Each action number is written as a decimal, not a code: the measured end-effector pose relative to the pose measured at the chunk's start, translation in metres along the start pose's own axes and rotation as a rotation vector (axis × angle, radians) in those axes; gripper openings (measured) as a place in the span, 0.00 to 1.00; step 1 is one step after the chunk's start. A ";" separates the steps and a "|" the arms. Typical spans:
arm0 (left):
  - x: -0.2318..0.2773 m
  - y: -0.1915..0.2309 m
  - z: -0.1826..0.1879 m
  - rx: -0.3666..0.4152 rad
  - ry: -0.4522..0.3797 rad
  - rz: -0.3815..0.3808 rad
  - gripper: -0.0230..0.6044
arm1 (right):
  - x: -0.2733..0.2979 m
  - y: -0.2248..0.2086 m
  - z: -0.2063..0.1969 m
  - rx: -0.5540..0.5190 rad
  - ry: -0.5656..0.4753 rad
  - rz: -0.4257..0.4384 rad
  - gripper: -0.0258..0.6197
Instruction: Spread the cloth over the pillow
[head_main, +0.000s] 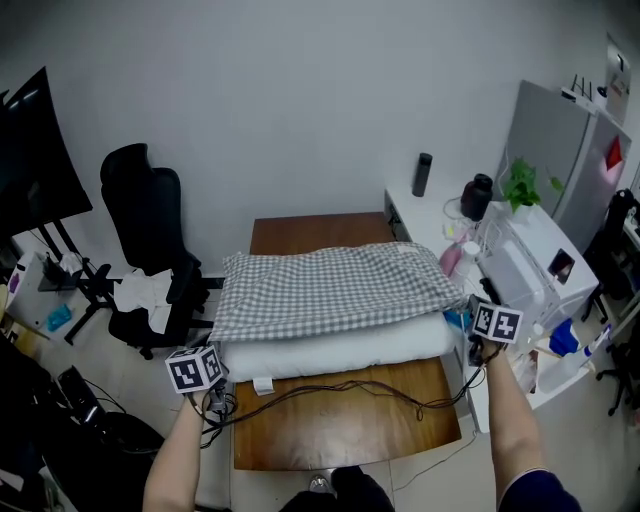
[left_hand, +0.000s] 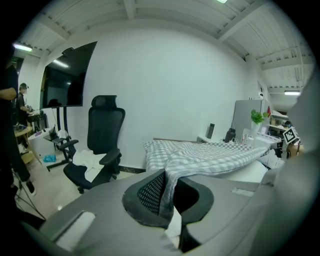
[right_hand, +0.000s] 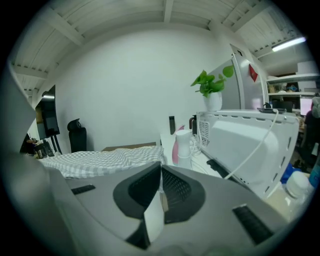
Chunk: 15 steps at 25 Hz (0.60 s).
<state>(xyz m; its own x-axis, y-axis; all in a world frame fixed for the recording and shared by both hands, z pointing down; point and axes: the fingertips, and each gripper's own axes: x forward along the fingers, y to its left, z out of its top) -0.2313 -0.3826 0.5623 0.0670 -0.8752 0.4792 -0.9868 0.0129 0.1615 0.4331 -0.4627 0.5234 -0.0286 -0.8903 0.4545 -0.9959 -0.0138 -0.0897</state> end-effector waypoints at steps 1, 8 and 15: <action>0.001 0.001 -0.007 -0.013 0.007 -0.001 0.05 | 0.000 -0.001 -0.006 0.004 0.007 -0.002 0.07; 0.004 0.004 -0.046 -0.032 0.043 0.005 0.05 | 0.002 -0.007 -0.041 0.013 0.053 0.002 0.07; 0.007 0.007 -0.070 -0.053 0.074 0.023 0.05 | 0.003 -0.010 -0.071 -0.002 0.095 -0.003 0.07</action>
<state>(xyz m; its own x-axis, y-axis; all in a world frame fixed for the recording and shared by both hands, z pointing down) -0.2275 -0.3542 0.6274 0.0566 -0.8364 0.5452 -0.9791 0.0604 0.1942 0.4368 -0.4333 0.5884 -0.0338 -0.8430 0.5368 -0.9962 -0.0150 -0.0864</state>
